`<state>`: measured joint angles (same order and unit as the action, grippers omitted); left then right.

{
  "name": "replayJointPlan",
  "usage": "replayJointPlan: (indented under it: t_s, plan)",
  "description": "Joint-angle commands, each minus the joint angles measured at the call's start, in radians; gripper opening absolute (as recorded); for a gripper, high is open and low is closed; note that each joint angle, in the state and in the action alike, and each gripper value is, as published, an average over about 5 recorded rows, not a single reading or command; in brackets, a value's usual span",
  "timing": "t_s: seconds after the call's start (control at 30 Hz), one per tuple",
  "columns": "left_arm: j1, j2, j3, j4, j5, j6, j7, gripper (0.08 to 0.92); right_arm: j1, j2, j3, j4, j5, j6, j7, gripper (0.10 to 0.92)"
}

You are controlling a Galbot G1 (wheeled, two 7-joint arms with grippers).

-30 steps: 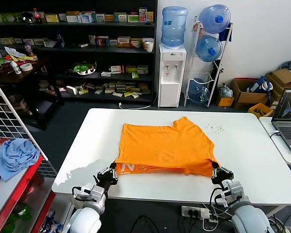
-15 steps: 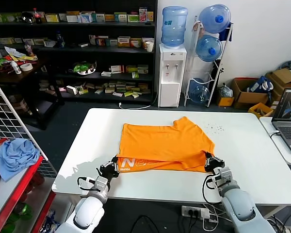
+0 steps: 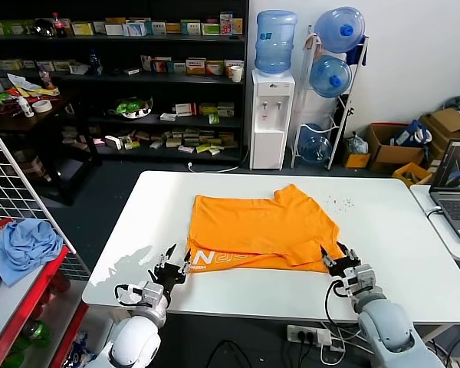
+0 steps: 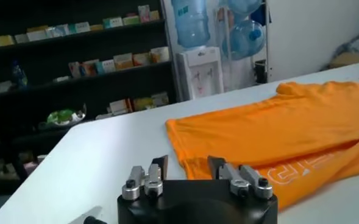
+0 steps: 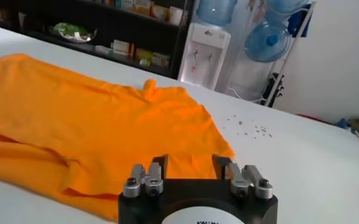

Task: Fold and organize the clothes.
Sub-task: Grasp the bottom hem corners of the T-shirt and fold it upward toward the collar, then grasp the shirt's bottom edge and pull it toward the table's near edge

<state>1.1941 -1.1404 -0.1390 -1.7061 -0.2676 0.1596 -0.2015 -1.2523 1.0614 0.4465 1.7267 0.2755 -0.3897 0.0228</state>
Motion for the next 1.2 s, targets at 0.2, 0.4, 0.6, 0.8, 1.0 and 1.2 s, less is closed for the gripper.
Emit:
replayJointPlan:
  t_s: [0.2, 0.4, 0.6, 0.8, 1.0, 1.2]
  plan:
    - [0.052, -0.015, 0.006, -0.041, -0.115, 0.054, -0.012, 0.779, -0.098, -0.007, 0.055, 0.024, 0.009, -0.05, -0.004, 0.816]
    - [0.037, -0.024, 0.005, 0.002, -0.115, 0.052, -0.012, 0.822, -0.082, -0.002, 0.047, -0.014, -0.004, -0.039, -0.005, 0.822]
    - [0.015, -0.033, 0.003, 0.061, -0.114, 0.047, -0.007, 0.798, -0.053, 0.008, 0.034, -0.06, -0.012, -0.023, -0.005, 0.757]
    - [0.002, -0.04, 0.004, 0.098, -0.114, 0.048, 0.002, 0.637, -0.047, 0.009, 0.033, -0.076, -0.009, -0.022, -0.006, 0.584]
    - [0.005, -0.038, 0.003, 0.098, -0.113, 0.047, 0.001, 0.464, -0.055, 0.008, 0.033, -0.068, -0.005, -0.026, -0.005, 0.411]
    - [0.022, -0.021, -0.002, 0.061, -0.116, 0.048, -0.003, 0.291, -0.079, 0.003, 0.031, -0.024, -0.003, -0.044, 0.003, 0.238]
